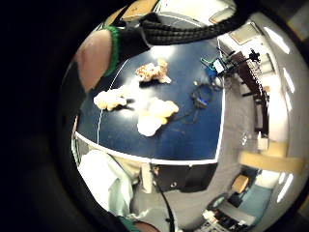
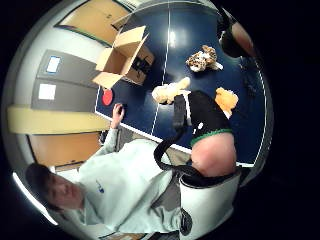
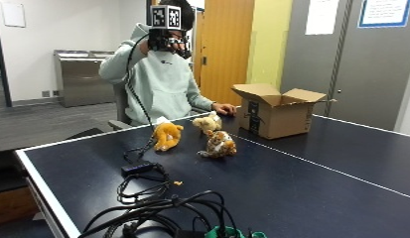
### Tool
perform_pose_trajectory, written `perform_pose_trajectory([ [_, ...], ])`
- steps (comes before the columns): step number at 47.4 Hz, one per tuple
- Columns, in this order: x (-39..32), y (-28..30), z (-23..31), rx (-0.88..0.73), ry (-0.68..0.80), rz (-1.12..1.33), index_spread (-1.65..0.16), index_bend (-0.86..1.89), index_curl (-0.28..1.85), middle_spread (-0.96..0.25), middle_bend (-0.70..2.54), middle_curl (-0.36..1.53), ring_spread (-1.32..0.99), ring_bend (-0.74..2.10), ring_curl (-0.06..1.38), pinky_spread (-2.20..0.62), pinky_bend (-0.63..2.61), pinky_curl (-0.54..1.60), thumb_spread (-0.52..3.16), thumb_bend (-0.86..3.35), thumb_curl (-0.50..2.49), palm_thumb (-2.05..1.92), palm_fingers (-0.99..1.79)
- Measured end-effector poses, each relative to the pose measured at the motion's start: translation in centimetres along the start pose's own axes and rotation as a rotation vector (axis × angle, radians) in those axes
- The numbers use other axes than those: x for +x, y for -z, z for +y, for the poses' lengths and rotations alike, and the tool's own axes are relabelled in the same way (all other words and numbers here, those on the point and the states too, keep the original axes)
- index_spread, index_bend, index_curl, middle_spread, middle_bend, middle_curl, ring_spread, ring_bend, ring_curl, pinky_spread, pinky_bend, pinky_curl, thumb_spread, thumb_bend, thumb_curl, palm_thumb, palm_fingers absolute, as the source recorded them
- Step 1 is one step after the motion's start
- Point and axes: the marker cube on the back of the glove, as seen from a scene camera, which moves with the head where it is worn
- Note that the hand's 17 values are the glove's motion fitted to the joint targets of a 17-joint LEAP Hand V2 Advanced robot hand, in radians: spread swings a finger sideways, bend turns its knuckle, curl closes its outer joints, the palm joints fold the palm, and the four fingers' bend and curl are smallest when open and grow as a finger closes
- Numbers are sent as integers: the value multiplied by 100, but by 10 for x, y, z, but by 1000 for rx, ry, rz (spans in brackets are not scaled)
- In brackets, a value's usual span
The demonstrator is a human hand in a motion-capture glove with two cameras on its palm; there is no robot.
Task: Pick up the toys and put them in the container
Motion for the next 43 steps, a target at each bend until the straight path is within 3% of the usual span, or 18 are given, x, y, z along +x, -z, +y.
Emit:
perform_pose_trajectory([
  [12,0,22,-46,-129,-37,33,-16,30,18,-5,40,14,-7,22,7,3,35,15,118,22,10,19,50],
  [29,10,0,-132,-270,-99,38,-21,22,25,-6,35,19,-10,26,10,3,42,22,152,22,19,13,40],
  [36,9,-28,-159,-207,-72,39,-23,10,24,-4,23,19,-8,29,13,3,57,28,155,20,21,9,18],
  [43,25,-88,-198,32,-12,10,-26,7,21,0,9,17,-4,23,13,4,83,36,147,13,22,2,-16],
])
